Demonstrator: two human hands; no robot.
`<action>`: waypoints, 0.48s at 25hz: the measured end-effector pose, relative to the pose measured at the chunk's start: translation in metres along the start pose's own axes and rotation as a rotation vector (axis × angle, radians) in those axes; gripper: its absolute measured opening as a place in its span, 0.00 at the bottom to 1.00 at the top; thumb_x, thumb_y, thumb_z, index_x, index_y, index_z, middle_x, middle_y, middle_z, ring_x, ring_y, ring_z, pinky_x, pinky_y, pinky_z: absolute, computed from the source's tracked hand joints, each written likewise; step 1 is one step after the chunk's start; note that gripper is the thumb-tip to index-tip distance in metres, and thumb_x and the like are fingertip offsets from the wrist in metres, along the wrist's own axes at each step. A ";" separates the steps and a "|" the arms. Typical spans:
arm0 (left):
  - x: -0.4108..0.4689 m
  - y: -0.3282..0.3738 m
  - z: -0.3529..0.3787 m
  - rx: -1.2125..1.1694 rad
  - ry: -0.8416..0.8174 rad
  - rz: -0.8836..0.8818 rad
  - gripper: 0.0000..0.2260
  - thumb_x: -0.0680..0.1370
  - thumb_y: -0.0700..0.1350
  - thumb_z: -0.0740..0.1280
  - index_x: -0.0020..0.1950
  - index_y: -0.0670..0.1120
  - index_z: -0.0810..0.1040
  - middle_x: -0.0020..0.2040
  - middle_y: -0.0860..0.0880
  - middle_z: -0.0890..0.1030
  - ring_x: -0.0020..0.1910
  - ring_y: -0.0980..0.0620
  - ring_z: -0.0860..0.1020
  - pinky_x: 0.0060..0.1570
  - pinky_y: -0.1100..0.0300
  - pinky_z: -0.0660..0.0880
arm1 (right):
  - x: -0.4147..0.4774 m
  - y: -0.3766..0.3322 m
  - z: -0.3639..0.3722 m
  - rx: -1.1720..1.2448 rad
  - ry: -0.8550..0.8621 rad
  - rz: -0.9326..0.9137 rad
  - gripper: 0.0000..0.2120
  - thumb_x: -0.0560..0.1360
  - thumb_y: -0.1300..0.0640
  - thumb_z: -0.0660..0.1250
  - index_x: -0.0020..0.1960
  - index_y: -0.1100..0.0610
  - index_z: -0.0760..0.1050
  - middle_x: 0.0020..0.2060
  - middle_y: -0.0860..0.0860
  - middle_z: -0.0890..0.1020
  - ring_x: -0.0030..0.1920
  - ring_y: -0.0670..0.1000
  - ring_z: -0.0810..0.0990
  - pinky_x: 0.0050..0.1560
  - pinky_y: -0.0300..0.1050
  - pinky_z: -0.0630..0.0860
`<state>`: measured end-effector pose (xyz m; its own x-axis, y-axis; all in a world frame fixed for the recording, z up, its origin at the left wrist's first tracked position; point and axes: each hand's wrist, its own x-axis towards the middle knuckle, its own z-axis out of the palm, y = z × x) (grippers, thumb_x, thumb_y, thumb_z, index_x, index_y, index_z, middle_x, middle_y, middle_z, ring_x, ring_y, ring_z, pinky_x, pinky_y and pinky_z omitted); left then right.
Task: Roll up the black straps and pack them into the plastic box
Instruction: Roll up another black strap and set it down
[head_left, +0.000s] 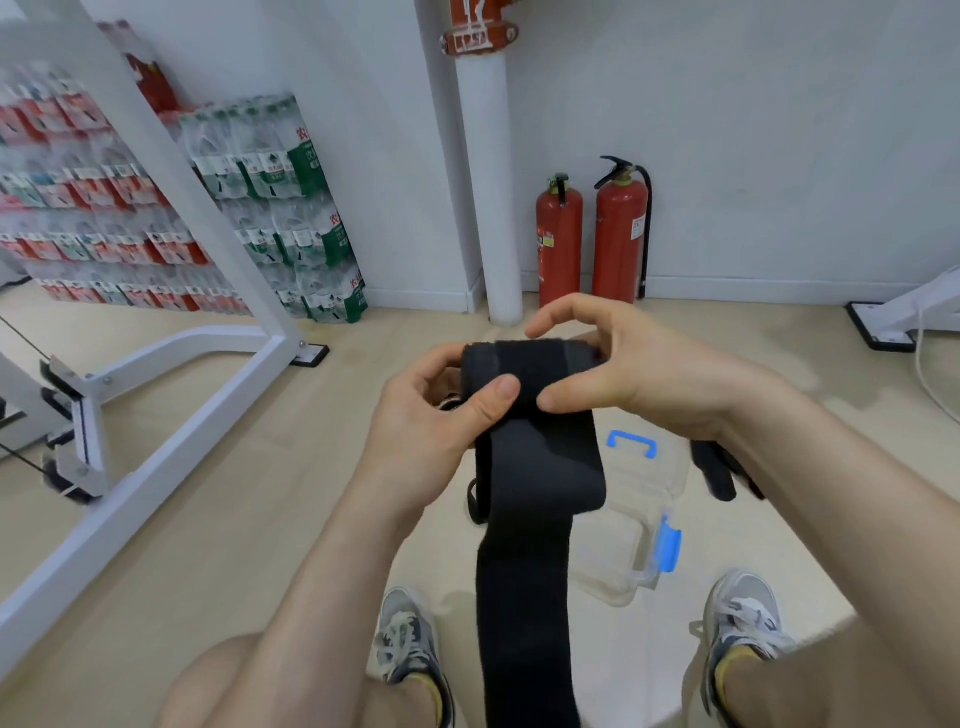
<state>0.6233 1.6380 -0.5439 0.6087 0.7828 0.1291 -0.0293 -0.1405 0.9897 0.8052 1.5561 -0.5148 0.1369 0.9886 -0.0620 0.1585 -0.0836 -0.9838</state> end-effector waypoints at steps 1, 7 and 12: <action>0.000 0.000 0.002 -0.037 0.050 0.008 0.16 0.69 0.51 0.74 0.55 0.49 0.82 0.51 0.44 0.84 0.52 0.43 0.83 0.47 0.49 0.82 | 0.002 0.005 -0.002 0.082 0.026 -0.018 0.24 0.67 0.64 0.78 0.59 0.52 0.76 0.45 0.55 0.85 0.46 0.55 0.86 0.46 0.48 0.82; 0.009 0.000 0.004 -0.095 -0.087 -0.196 0.21 0.68 0.52 0.73 0.58 0.45 0.79 0.49 0.45 0.86 0.48 0.47 0.85 0.40 0.57 0.80 | 0.002 0.028 0.004 -0.013 0.070 -0.145 0.17 0.75 0.61 0.72 0.62 0.53 0.77 0.51 0.51 0.84 0.52 0.48 0.84 0.48 0.42 0.82; 0.025 -0.008 0.001 -0.126 -0.103 -0.193 0.18 0.70 0.46 0.73 0.57 0.41 0.80 0.47 0.44 0.86 0.47 0.46 0.85 0.40 0.58 0.80 | 0.003 0.025 0.005 -0.272 0.113 -0.208 0.16 0.77 0.58 0.70 0.64 0.51 0.74 0.51 0.45 0.82 0.51 0.42 0.82 0.46 0.37 0.80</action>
<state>0.6395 1.6587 -0.5485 0.6900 0.7211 -0.0632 0.0000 0.0872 0.9962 0.8047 1.5574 -0.5404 0.1795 0.9692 0.1685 0.4463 0.0724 -0.8920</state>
